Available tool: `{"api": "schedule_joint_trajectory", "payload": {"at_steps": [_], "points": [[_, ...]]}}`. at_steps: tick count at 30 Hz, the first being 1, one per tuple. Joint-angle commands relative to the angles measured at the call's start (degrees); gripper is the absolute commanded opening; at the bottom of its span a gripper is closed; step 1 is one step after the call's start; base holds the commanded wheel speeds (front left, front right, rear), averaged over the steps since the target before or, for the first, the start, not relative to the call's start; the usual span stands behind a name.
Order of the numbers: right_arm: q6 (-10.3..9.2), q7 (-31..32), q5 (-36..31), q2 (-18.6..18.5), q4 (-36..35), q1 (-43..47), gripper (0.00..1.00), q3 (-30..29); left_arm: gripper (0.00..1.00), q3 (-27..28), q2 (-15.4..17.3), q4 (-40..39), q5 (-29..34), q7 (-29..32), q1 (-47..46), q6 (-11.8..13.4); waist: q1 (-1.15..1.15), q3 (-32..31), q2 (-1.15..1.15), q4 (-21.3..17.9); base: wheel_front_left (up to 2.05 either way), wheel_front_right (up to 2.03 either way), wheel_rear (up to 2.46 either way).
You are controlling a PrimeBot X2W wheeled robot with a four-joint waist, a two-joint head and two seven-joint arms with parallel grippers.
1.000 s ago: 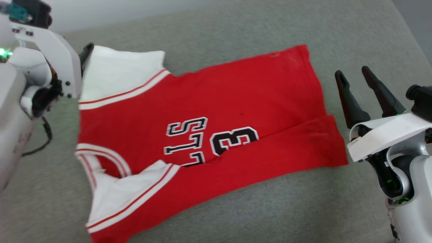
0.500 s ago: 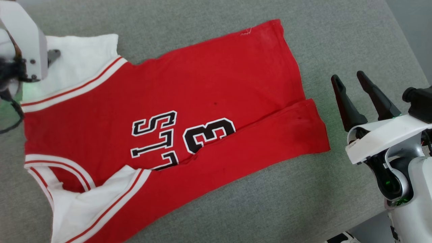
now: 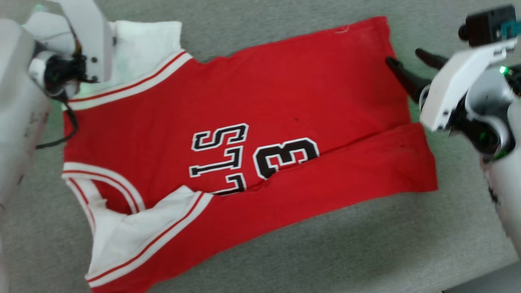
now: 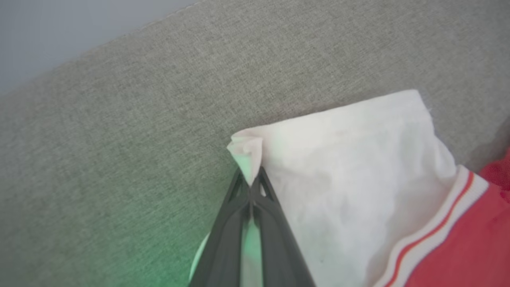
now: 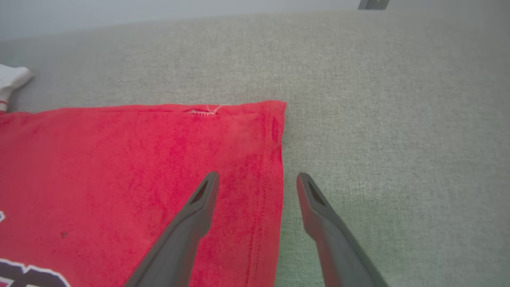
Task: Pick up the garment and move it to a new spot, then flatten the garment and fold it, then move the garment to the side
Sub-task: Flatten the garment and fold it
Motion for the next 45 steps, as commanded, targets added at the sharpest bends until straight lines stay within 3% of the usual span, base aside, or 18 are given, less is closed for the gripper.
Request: {"api": "schedule_joint_trajectory", "payload": {"at_steps": [1, 9, 16, 17, 18, 19, 27, 33, 38, 45], "points": [[-0.04, 1.53, -0.27, -0.43, 2.24, -2.63, 1.00, 0.62, 0.00, -1.31, -1.69, -0.43, -0.64, 0.34, 1.85, -0.59, 0.00, 0.91, 0.00, 2.23, 0.00, 0.00, 0.00], [-0.04, 9.72, -0.40, -0.82, 17.21, -14.33, 1.00, 4.49, 0.00, -3.65, -2.82, -2.08, -2.48, -1.24, 0.45, -0.59, 0.00, 2.50, 0.00, 5.66, 0.00, 0.00, 0.00], [-0.05, 8.92, 0.31, -1.53, 25.15, -17.51, 1.00, 8.62, 0.00, -5.44, -3.21, -2.65, -4.33, -3.99, -0.29, -0.41, 0.00, 3.00, 0.00, 7.44, 0.00, 0.00, 0.00], [-0.05, 8.18, 0.60, -1.62, 26.14, -17.81, 0.73, 8.51, 0.00, -5.72, -3.20, -2.76, -4.59, -4.45, -0.25, -0.40, 0.00, 2.99, 0.00, 7.56, 0.00, 0.00, 0.00], [-0.05, 7.65, 0.84, -1.55, 27.09, -18.09, 0.18, 8.62, 0.00, -5.91, -3.17, -2.90, -5.03, -4.94, -0.15, -0.39, 0.00, 2.95, 0.00, 7.69, 0.00, 0.00, 0.00], [-0.05, 7.20, 1.09, -1.57, 27.80, -18.33, 0.00, 8.94, 0.00, -5.98, -3.19, -3.08, -5.54, -5.52, 0.07, -0.39, 0.00, 2.81, 0.00, 7.83, 0.00, 0.00, 0.00], [-0.05, -0.14, 4.34, -3.61, 27.12, -16.70, 0.00, 12.73, 0.00, -5.20, -3.25, -7.60, -11.58, -14.22, 3.29, -0.40, 0.00, -3.98, 0.00, 9.40, 0.00, 0.00, 0.00], [-0.05, -2.89, 9.73, -9.71, 21.01, -10.89, 0.00, 19.21, 0.00, -5.90, -0.99, -16.22, -16.61, -19.82, 8.90, -0.40, 0.00, -11.64, 0.00, 12.07, 0.00, 0.00, 0.00], [-0.05, -4.79, 14.57, -17.15, 12.76, -4.86, 0.00, 24.79, 0.00, -7.98, 4.05, -26.91, -18.52, -24.60, 14.33, -0.40, 0.00, -16.07, 0.00, 14.50, 0.00, 0.00, 0.00], [-0.05, -7.84, 20.34, -26.44, 2.86, 3.34, 0.00, 27.47, 0.00, -11.13, 13.42, -44.51, -20.54, -30.79, 22.96, -0.41, 0.00, -19.12, 0.00, 16.87, 0.00, 0.00, 0.00]]}}
